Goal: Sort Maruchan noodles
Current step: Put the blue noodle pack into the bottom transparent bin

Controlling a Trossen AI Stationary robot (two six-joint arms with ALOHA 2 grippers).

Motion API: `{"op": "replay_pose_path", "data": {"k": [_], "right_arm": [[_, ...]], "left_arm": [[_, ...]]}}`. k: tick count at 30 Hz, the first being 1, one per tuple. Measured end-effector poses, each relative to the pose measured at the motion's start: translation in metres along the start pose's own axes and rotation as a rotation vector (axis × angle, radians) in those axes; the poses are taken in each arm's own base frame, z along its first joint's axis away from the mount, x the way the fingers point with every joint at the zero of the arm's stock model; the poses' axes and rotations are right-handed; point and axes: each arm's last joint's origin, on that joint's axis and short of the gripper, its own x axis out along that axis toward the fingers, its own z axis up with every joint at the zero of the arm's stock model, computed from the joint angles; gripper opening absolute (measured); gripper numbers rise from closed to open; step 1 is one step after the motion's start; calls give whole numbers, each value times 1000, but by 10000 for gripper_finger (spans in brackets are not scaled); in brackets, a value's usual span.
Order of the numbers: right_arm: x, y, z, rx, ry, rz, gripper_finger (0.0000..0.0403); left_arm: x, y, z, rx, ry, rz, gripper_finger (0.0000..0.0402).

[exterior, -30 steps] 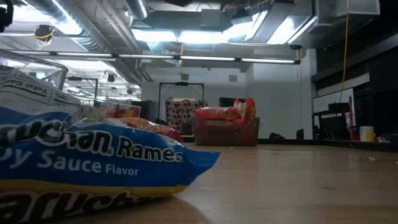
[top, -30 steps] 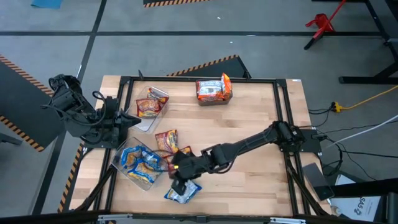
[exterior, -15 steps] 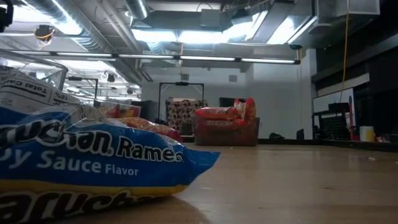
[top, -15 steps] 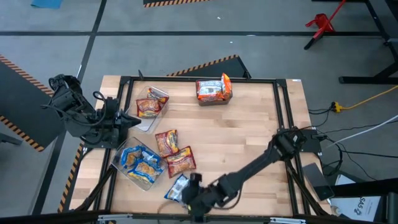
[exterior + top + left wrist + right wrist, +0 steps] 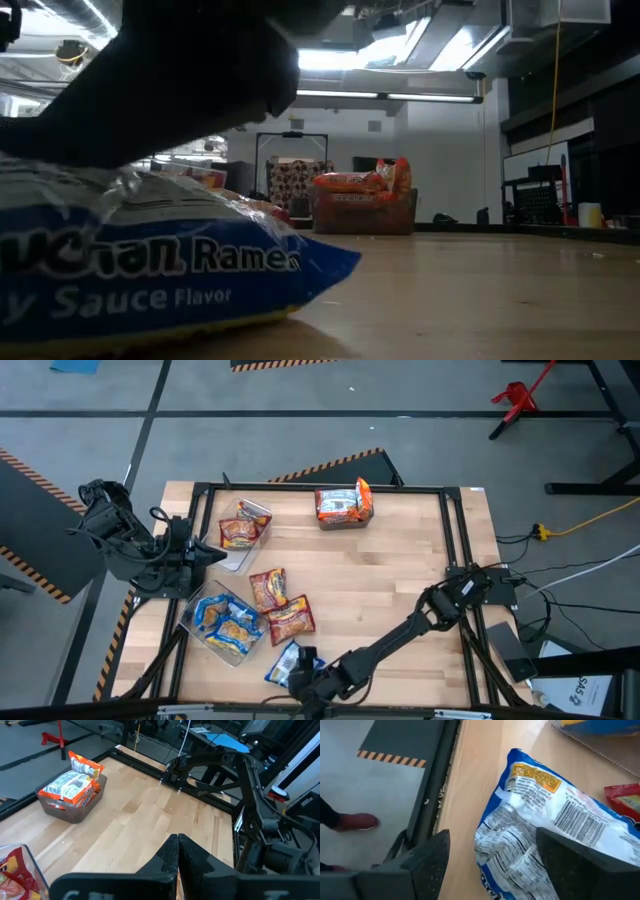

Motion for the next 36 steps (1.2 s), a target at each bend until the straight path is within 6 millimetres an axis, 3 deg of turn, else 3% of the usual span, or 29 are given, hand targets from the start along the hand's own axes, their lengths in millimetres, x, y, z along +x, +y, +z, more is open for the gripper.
{"op": "replay_pose_path", "data": {"k": [7,12,16,20,26,29,31,36], "right_arm": [[10,-7,-16,-56,80,-143,295],[11,-15,-25,-193,132,-298,294],[10,-14,-24,-213,135,-298,294],[-5,-11,-5,-157,144,-287,294],[-57,-13,36,82,136,-337,294],[-82,-21,37,403,142,-336,294],[-97,-29,32,579,237,-362,294],[-104,-37,15,717,428,-472,294]], "left_arm": [[0,0,0,2,1,2,0],[0,0,0,2,1,2,0],[0,0,0,3,1,2,0],[0,0,0,2,5,-2,0],[0,0,0,3,7,-3,0],[0,0,0,3,9,-4,0],[0,0,0,3,10,-6,0],[0,0,0,28,10,-6,0]]}}
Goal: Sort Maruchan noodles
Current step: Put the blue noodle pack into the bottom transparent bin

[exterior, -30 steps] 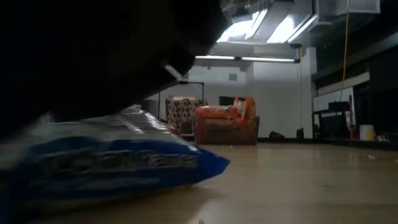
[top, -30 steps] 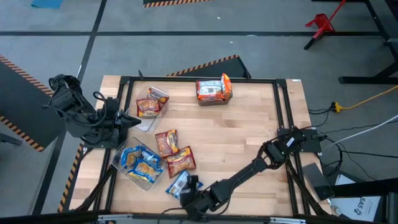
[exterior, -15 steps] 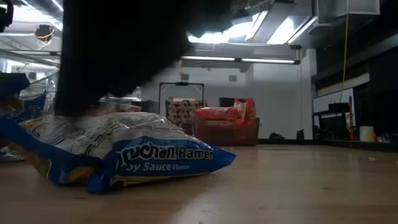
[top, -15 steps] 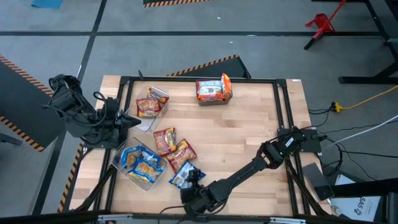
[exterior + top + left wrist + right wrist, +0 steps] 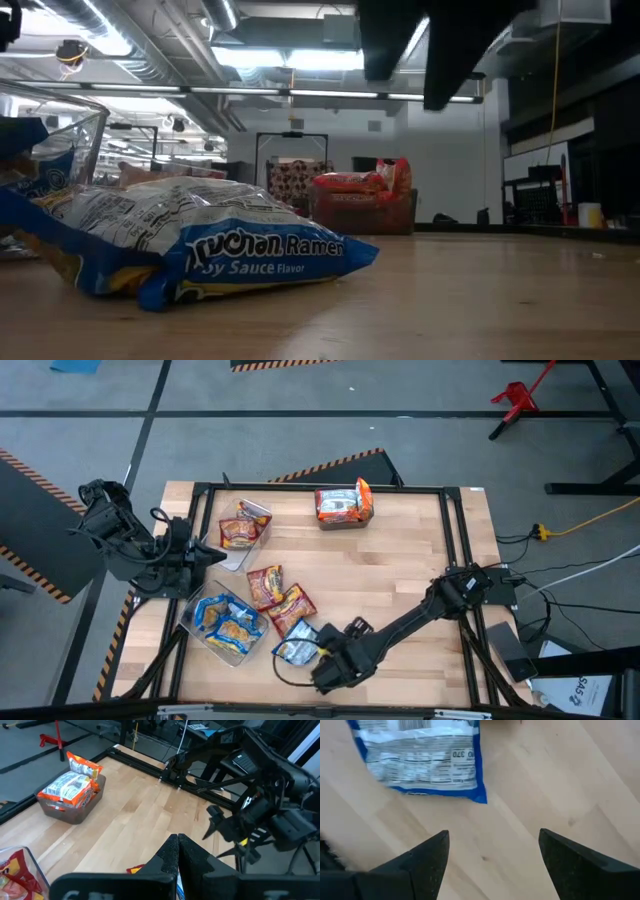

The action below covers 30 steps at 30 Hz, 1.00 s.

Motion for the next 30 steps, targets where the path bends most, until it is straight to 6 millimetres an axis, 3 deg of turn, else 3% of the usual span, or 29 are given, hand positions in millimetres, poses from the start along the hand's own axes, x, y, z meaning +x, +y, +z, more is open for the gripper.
{"op": "replay_pose_path", "data": {"k": [7,15,20,23,26,30], "right_arm": [[-7,-5,15,3,67,73,294],[-64,-35,27,3,36,136,294],[-75,-42,31,11,34,166,294],[-82,-45,28,-24,136,222,294],[-116,-65,27,-29,163,295,294],[-170,-117,28,85,37,286,294]], "left_arm": [[0,0,0,9,0,0,0],[0,-1,-1,1,38,-33,0],[0,-1,-2,-1,53,-47,0],[0,-1,-2,-2,56,-49,0],[-1,0,-1,-5,55,-52,0],[-3,2,0,-13,50,-56,0]]}}
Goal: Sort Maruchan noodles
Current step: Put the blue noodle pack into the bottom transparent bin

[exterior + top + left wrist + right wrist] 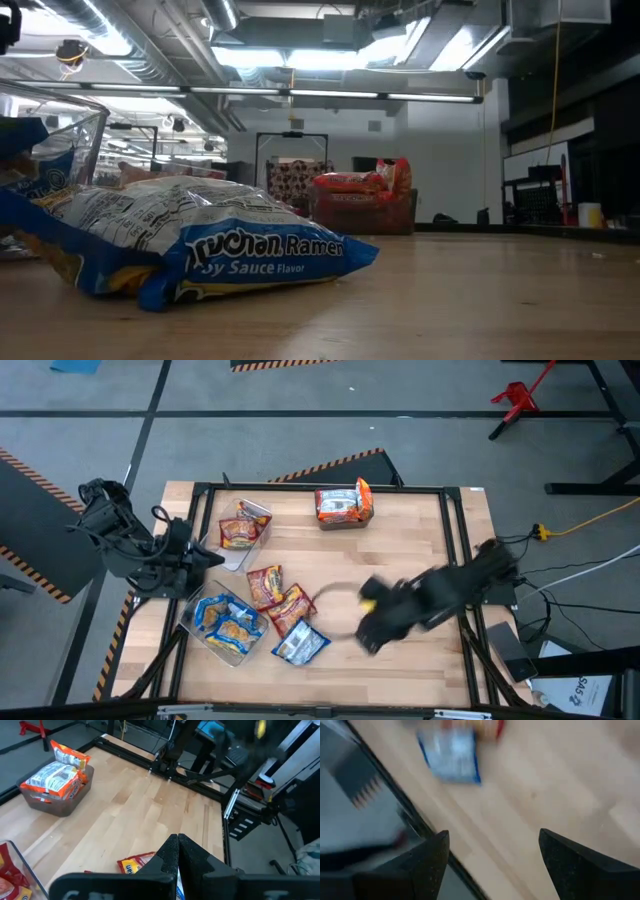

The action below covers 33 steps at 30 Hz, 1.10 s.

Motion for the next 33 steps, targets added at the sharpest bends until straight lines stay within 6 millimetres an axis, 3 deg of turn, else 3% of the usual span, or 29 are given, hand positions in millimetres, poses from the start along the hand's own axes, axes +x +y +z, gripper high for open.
{"op": "replay_pose_path", "data": {"k": [4,6,8,10,13,16,21,24,29,33], "right_arm": [[-70,-40,3,63,-251,106,294],[-94,-64,0,80,-335,128,294],[-100,-89,-4,108,-373,101,294],[-90,-119,-10,153,-363,33,294],[-52,-156,-24,254,-353,-51,294],[7,-166,-32,334,-385,76,294],[106,-158,-39,355,-445,416,294],[159,-157,-43,377,-457,509,294],[217,-140,-44,361,-400,501,294],[241,-104,-33,234,-315,511,294]], "left_arm": [[-2,2,1,-5,-9,2,0],[-3,4,2,-9,-15,3,0],[-4,5,2,-18,-23,3,0],[-6,7,3,-34,-29,3,0],[-7,8,4,-49,-32,0,0],[-8,10,4,-49,-35,5,0],[-9,12,3,-40,-31,11,0],[-9,13,3,-34,-27,20,0],[-9,13,3,-36,-42,32,0],[-9,14,3,-34,-43,34,0]]}}
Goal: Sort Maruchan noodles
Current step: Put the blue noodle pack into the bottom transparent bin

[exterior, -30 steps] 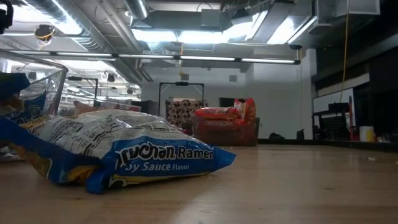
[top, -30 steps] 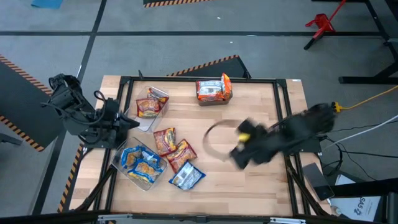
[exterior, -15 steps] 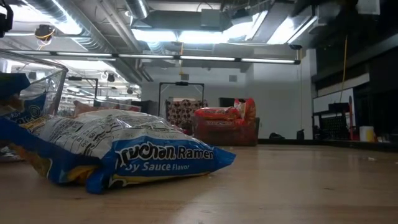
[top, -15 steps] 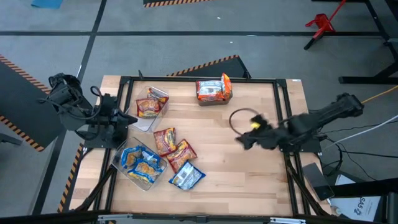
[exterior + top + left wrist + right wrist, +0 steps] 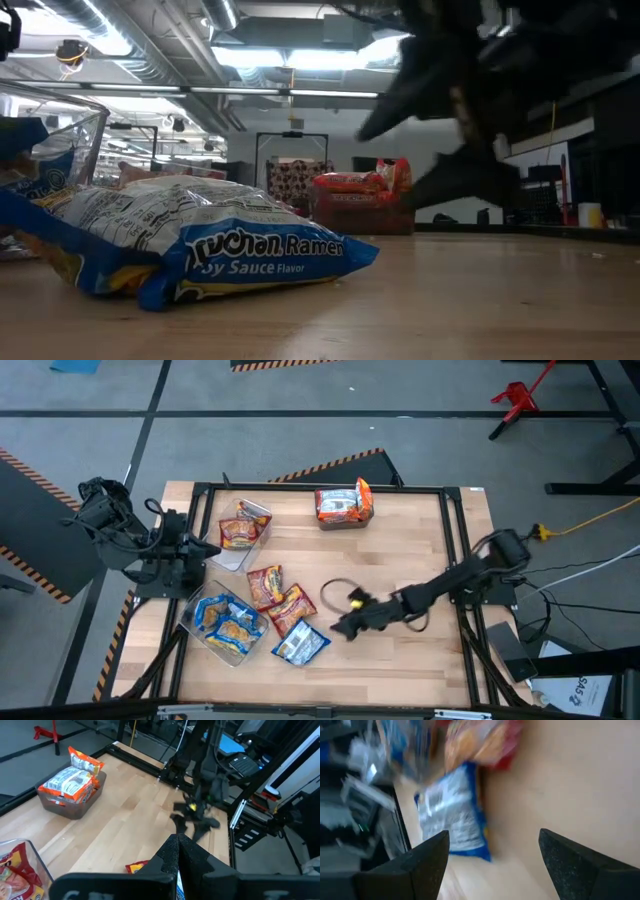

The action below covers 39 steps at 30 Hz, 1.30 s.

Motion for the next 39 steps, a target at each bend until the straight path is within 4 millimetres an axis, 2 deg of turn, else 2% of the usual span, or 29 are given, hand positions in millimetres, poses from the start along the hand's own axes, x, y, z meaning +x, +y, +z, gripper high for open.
{"op": "replay_pose_path", "data": {"k": [5,8,12,19,23,27,36,39], "right_arm": [[43,28,-3,-151,84,-69,294],[61,44,-2,-224,102,-102,294],[80,53,-1,-282,128,-151,294],[98,50,-1,-270,172,-163,294],[98,46,0,-255,177,-190,285],[98,46,3,-239,199,-187,232],[99,45,1,-207,229,-176,37],[98,48,2,-204,235,-162,13]], "left_arm": [[0,1,0,7,4,4,0],[0,1,-1,7,4,4,0],[0,1,-1,12,8,7,0],[0,1,-1,18,9,7,0],[0,1,-1,22,10,9,0],[0,1,-1,22,10,9,0],[0,1,-1,23,10,9,0],[0,1,-1,23,10,9,0]]}}
